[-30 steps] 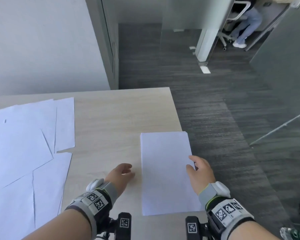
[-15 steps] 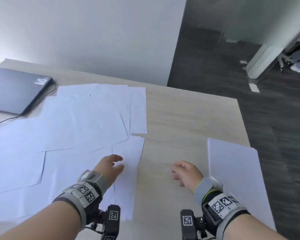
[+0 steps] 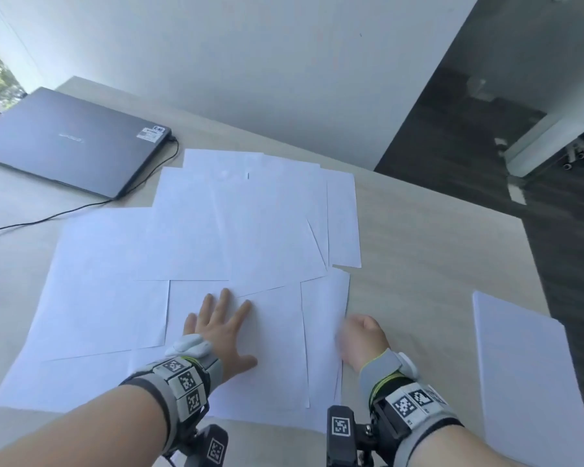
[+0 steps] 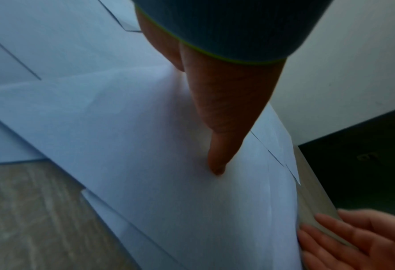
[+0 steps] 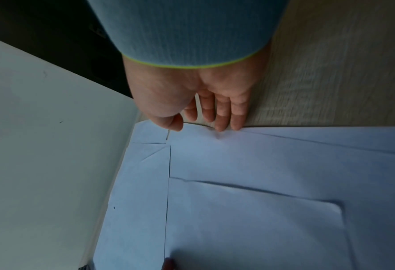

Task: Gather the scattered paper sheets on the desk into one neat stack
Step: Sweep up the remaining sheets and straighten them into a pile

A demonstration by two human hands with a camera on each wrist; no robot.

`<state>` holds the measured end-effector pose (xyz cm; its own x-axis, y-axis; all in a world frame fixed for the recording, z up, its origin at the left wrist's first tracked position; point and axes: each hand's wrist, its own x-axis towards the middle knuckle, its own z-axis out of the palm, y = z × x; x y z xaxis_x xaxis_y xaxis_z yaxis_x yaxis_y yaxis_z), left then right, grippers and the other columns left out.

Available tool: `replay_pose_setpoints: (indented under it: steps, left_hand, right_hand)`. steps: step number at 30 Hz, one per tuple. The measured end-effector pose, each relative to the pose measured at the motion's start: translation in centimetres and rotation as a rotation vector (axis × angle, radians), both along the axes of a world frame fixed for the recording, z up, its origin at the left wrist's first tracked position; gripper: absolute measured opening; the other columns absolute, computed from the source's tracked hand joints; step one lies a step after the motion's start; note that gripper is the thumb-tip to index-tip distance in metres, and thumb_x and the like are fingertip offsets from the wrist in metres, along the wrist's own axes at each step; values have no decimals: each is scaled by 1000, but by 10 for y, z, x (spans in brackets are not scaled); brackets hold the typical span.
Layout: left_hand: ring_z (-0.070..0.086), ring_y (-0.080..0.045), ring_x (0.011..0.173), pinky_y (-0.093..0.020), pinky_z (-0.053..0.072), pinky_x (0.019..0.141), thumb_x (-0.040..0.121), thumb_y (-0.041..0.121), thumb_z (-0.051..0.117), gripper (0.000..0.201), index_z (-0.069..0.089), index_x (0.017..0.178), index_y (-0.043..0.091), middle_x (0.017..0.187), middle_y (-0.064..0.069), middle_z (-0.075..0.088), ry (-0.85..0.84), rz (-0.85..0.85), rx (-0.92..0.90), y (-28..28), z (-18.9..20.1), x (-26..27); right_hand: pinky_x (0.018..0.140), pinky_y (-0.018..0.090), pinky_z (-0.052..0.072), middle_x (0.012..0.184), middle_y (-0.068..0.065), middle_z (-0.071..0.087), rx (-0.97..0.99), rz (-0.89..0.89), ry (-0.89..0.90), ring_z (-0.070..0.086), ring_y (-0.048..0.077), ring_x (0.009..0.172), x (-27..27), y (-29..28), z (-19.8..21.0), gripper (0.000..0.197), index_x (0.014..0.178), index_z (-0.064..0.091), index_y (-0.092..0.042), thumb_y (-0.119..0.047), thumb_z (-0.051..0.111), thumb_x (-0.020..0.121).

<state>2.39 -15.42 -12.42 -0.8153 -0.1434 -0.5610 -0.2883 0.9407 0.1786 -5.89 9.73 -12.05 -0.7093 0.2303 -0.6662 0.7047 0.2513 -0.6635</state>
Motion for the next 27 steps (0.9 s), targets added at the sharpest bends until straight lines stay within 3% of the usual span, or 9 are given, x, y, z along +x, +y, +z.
replay_pose_setpoints:
  steps: [5, 10, 13, 15, 17, 20, 22, 24, 27]
  left_hand:
    - [-23, -26, 156, -50, -1, 127, 79, 73, 53, 106, -14, 157, 47, 168, 3, -28, 16, -103, 24, 10, 0, 9]
    - [-18, -23, 157, -46, 6, 126, 82, 69, 53, 101, -12, 157, 49, 169, 9, -24, 13, -194, 49, 22, 5, 8]
    - [-11, -24, 157, -44, 14, 123, 84, 61, 53, 97, -8, 158, 47, 170, 9, -19, 19, -234, 17, 30, 5, 5]
    - [-9, -26, 158, -46, 18, 122, 87, 57, 53, 94, -8, 158, 46, 170, 8, -18, 0, -257, -16, 34, 7, 2]
    - [-7, -28, 157, -48, 23, 120, 88, 55, 54, 94, -7, 158, 45, 170, 6, -16, -27, -282, -39, 36, 11, -2]
    - [-1, -31, 156, -49, 33, 115, 86, 56, 61, 99, -6, 159, 43, 170, 3, -10, -46, -307, -48, 38, 12, -11]
    - [4, -32, 154, -48, 43, 108, 84, 57, 66, 104, -4, 158, 42, 168, 3, -4, -55, -317, -45, 37, 14, -16]
    - [6, -31, 152, -47, 51, 101, 82, 57, 70, 105, 0, 158, 41, 166, 4, 0, -70, -325, -32, 37, 15, -20]
    - [9, -31, 150, -48, 55, 96, 80, 58, 71, 105, 3, 157, 41, 163, 4, 4, -68, -338, -36, 36, 15, -21]
  right_hand:
    - [71, 41, 51, 85, 8, 63, -104, -75, -17, 60, 26, 74, 2, -12, -2, 16, 104, 61, -17, -13, 59, 89]
    - [50, 25, 36, 96, 7, 65, -82, -26, -10, 58, 18, 69, 9, -14, 2, 20, 109, 59, -20, -18, 63, 89]
    - [57, 25, 36, 112, 7, 70, -85, 0, -22, 64, 20, 90, 10, -10, 1, 35, 118, 61, -17, -26, 67, 84]
    - [64, 27, 42, 116, 4, 70, -102, -4, -34, 65, 23, 105, 11, -8, -1, 57, 122, 61, -19, -37, 72, 69]
    - [83, 37, 54, 118, 4, 70, -125, -5, -43, 66, 26, 109, 10, -7, -8, 67, 119, 62, -22, -43, 71, 56]
    - [103, 52, 49, 119, 9, 68, -158, -33, -45, 64, 30, 113, 10, -10, -4, 62, 117, 60, -22, -38, 73, 59]
    - [105, 53, 47, 118, 9, 66, -156, -46, -50, 62, 31, 113, 10, -13, 1, 50, 114, 60, -21, -33, 74, 67]
    - [105, 54, 47, 115, 8, 67, -151, -43, -58, 62, 32, 111, 10, -15, 2, 46, 108, 62, -23, -37, 72, 65]
    - [105, 53, 46, 112, 6, 66, -142, -23, -81, 62, 31, 110, 9, -16, 5, 32, 105, 63, -25, -36, 74, 77]
